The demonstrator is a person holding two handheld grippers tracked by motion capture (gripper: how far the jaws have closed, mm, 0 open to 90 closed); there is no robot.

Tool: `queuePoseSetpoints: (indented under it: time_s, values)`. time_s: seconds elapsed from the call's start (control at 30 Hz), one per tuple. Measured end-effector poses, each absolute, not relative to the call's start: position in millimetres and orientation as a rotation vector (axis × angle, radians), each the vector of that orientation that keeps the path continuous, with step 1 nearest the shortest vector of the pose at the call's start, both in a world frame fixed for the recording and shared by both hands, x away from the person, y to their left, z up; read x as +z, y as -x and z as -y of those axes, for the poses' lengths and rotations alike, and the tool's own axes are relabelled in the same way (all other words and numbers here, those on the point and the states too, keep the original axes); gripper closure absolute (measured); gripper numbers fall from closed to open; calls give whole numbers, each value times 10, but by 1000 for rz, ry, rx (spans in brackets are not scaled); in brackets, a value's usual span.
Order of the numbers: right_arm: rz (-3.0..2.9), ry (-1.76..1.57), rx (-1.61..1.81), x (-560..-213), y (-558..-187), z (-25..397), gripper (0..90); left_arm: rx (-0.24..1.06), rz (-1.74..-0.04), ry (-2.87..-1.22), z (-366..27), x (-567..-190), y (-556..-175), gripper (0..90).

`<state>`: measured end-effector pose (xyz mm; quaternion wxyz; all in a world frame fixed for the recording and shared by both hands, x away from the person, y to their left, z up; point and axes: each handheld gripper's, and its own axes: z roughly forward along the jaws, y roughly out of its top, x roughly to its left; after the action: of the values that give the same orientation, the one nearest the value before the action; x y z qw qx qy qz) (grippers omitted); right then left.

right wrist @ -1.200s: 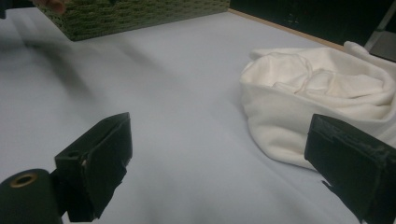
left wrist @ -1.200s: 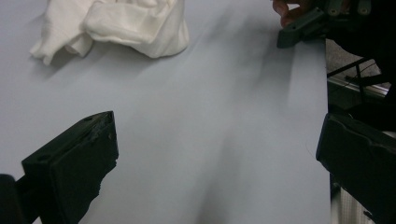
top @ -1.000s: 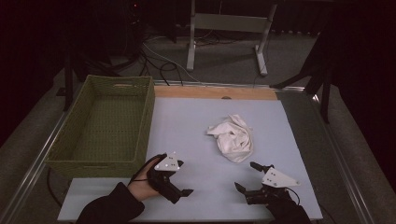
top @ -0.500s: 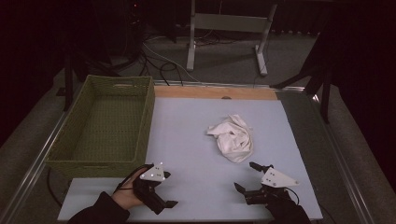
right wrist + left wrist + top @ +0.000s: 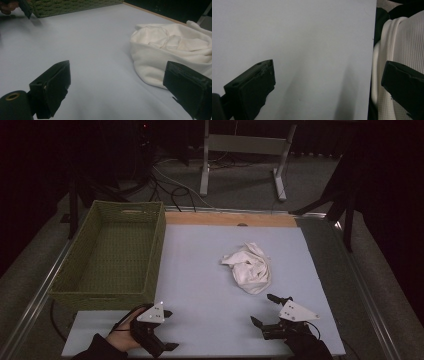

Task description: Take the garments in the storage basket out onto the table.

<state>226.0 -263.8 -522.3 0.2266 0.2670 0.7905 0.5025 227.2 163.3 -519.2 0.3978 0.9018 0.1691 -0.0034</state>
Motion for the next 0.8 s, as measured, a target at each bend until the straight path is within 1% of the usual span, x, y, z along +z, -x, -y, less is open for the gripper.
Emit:
queuePoseSetpoints:
  time_s: [0.27,0.6,0.8]
  values:
    - [-2187,-734,1380,-5233,-2265,2634,76,0,-405,-2292,-1665,-5185,-2251,3]
    - [-2205,-735,1374,-5252,-2274,2629,77,-25,-391,-2285,-1719,-5179,-2245,3]
    - [-2201,-732,1365,-5248,-2270,2628,76,-20,-375,-2313,-1739,-5174,-2232,3]
